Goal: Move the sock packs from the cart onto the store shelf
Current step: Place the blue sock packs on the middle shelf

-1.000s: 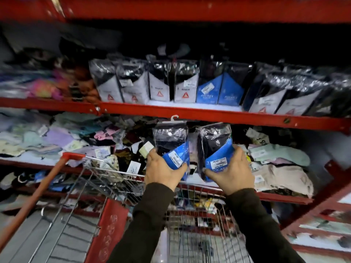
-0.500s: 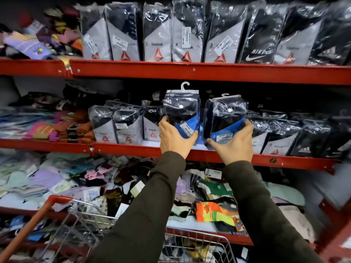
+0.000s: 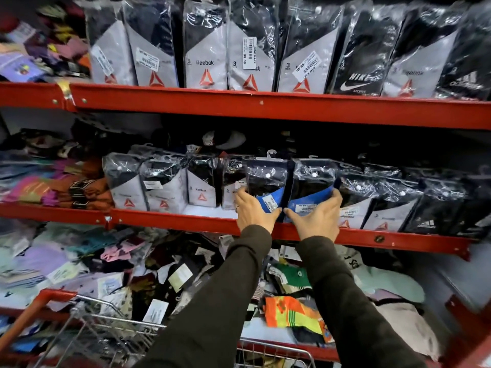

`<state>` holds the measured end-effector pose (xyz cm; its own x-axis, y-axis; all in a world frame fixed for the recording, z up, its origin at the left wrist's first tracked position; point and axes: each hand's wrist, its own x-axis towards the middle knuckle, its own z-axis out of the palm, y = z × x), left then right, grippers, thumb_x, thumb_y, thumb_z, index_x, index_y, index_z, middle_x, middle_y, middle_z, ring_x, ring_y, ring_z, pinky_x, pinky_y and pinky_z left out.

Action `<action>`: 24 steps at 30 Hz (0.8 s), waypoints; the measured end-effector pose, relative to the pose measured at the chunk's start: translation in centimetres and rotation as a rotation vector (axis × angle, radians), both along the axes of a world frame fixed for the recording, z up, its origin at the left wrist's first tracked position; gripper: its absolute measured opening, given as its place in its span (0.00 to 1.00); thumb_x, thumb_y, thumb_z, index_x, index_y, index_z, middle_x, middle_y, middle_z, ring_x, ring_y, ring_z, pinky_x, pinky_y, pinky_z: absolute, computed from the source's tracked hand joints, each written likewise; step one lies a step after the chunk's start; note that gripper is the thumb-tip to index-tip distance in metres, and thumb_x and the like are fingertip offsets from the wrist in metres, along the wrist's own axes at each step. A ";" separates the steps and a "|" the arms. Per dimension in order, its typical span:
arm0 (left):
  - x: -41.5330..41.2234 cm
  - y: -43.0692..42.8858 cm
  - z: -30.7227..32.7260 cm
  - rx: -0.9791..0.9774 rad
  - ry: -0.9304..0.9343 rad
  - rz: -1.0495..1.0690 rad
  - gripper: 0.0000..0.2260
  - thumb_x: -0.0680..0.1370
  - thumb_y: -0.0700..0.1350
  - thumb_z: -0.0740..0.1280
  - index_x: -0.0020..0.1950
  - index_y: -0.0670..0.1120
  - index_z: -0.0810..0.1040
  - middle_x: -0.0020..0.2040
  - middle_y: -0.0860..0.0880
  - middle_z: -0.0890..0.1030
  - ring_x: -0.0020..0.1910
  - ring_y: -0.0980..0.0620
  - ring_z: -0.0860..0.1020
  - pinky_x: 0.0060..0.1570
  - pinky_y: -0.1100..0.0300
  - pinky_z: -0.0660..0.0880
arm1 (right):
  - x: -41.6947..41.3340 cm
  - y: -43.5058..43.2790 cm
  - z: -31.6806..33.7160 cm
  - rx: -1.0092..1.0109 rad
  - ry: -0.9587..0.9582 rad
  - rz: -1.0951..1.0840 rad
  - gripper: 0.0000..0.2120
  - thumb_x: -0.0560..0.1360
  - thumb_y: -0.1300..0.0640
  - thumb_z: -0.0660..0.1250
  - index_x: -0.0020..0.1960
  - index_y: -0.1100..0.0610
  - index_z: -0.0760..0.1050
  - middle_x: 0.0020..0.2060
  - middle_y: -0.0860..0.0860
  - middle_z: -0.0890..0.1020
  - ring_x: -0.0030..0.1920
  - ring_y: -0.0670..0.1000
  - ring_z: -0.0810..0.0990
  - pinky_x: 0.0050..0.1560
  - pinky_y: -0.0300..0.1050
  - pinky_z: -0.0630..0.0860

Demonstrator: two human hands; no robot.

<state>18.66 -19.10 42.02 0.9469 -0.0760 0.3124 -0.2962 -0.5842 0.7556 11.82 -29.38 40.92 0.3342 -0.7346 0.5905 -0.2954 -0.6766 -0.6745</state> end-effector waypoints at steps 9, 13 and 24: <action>0.5 0.3 -0.8 0.076 -0.010 -0.097 0.48 0.66 0.58 0.79 0.75 0.41 0.56 0.72 0.42 0.64 0.66 0.41 0.74 0.60 0.49 0.75 | 0.1 0.0 -1.3 0.053 0.152 0.045 0.57 0.61 0.47 0.82 0.77 0.65 0.52 0.70 0.61 0.67 0.71 0.59 0.69 0.63 0.52 0.75; -0.3 1.6 -1.6 0.008 -0.039 -0.180 0.46 0.73 0.53 0.75 0.79 0.42 0.50 0.76 0.41 0.60 0.71 0.43 0.70 0.67 0.52 0.71 | -0.9 0.3 -1.5 0.097 0.125 0.125 0.53 0.69 0.55 0.78 0.79 0.65 0.45 0.75 0.63 0.60 0.76 0.60 0.61 0.72 0.49 0.66; -4.3 10.5 -11.1 0.088 -0.351 -0.262 0.19 0.77 0.43 0.64 0.68 0.51 0.71 0.64 0.49 0.74 0.61 0.46 0.73 0.58 0.48 0.73 | -5.1 7.3 -9.2 -0.070 0.018 0.310 0.17 0.73 0.58 0.70 0.58 0.59 0.69 0.54 0.56 0.72 0.56 0.56 0.73 0.58 0.40 0.69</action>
